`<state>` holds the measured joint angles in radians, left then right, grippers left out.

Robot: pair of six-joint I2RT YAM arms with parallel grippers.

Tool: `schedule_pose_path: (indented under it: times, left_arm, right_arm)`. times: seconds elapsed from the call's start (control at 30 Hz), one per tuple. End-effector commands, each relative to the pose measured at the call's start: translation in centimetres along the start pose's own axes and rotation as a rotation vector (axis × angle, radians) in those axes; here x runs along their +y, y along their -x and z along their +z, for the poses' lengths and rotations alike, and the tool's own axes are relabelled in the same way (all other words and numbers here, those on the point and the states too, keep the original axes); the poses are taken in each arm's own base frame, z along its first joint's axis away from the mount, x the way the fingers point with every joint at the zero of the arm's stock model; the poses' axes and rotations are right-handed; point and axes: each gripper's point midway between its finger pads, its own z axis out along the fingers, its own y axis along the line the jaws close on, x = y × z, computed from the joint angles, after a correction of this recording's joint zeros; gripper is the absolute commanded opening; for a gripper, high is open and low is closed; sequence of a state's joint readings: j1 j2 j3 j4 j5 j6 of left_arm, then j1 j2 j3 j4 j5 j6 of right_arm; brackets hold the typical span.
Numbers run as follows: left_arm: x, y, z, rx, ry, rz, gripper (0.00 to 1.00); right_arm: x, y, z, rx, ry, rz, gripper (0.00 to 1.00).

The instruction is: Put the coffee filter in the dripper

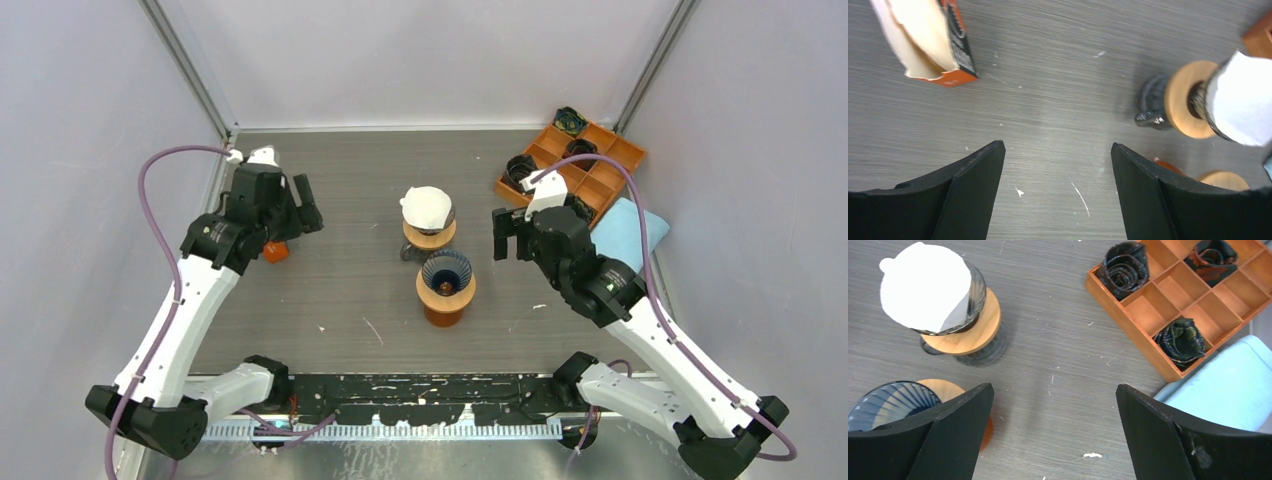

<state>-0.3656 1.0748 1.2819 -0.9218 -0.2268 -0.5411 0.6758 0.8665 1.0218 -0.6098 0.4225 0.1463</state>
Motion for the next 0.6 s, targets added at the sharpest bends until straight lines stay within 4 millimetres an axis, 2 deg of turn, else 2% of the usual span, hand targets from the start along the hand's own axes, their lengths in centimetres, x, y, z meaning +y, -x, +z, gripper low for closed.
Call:
schedule_pose_path:
  times: [0.0,0.2,0.23,0.43,0.57]
  left_arm:
    - [2.1,2.2,0.6,-0.057,0.043,0.0,0.8]
    - [5.5,3.7,2.5,-0.061,0.12,-0.047,0.79]
    - [5.9,4.6,3.0,-0.083,0.125,-0.058,0.79]
    - [8.8,6.0,5.9,-0.085,0.159,-0.12,0.76]
    - [10.7,6.7,8.0,-0.061,0.181,-0.153,0.71]
  right_arm:
    - [-1.6,2.3,-0.1,-0.125,-0.076,0.016,1.0]
    - [-2.3,2.0,0.3,-0.141,-0.113,-0.007,1.0]
    - [-2.4,2.0,0.3,-0.147,-0.116,-0.009,1.0]
    - [-2.7,1.6,0.8,-0.154,-0.134,-0.011,1.0]
    - [-2.7,1.1,1.2,-0.139,-0.142,-0.016,1.0]
